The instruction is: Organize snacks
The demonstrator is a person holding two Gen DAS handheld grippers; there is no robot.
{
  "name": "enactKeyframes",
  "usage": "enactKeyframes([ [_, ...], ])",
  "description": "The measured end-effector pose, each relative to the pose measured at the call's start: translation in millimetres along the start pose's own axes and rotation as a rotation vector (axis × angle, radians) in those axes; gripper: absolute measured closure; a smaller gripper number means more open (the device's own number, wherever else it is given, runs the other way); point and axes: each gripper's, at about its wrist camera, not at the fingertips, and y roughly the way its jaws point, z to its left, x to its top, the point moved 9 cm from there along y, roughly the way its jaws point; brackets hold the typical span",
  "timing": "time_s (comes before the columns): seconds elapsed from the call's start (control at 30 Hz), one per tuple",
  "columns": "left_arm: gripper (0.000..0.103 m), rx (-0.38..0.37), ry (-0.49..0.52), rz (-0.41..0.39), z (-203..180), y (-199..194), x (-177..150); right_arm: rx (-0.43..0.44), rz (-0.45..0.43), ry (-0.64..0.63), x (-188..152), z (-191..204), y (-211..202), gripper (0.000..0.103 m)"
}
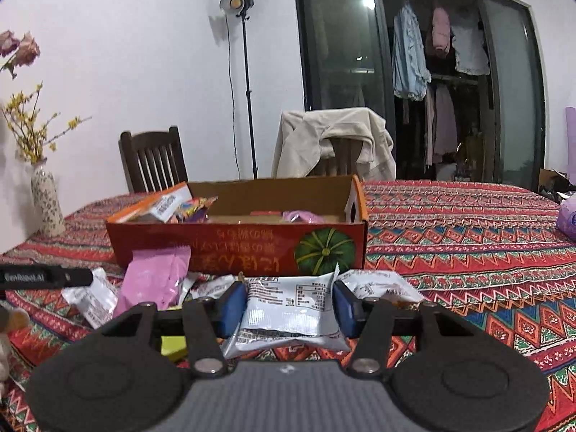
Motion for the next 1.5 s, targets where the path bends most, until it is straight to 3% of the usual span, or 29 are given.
enactKeyframes([
  [0.2, 0.000, 0.009, 0.022, 0.034, -3.2, 5.9, -4.7, 0.008, -0.013, 0.012, 1.5, -1.5, -2.3, 0.051],
  [0.4, 0.000, 0.058, 0.112, 0.073, -13.8, 13.6, -11.1, 0.010, -0.016, 0.020, 1.1, -2.9, -3.4, 0.051],
  [0.67, 0.002, 0.041, 0.174, 0.128, -22.7, 22.9, -14.8, 0.015, -0.006, 0.023, -0.1, -2.8, -1.4, 0.051],
  [0.7, 0.006, 0.039, 0.178, 0.126, -23.0, 23.6, -14.2, 0.016, -0.005, 0.025, -0.3, -2.9, -1.3, 0.051],
  [0.8, 0.032, 0.000, 0.170, 0.132, -26.0, 23.3, -15.1, 0.017, -0.001, 0.031, -0.8, -3.9, -0.3, 0.051],
  [0.87, 0.037, -0.006, 0.162, 0.124, -25.9, 21.1, -14.8, 0.018, 0.003, 0.032, -1.2, -3.8, 0.7, 0.051],
  [1.03, 0.069, 0.003, 0.154, 0.077, -22.7, 8.4, -8.2, 0.018, 0.006, 0.032, -1.5, -3.9, 1.2, 0.051],
  [1.13, 0.081, 0.001, 0.147, 0.074, -16.9, 3.8, -9.1, 0.017, 0.008, 0.032, -1.8, -3.9, 1.6, 0.051],
  [1.3, 0.093, 0.019, 0.134, 0.052, -5.2, -5.9, -8.9, 0.012, 0.011, 0.035, -2.3, -4.0, 2.8, 0.051],
  [1.5, 0.094, -0.018, 0.109, 0.011, -1.8, -24.3, -3.9, 0.002, 0.008, 0.036, -2.5, -6.4, 1.6, 0.050],
])
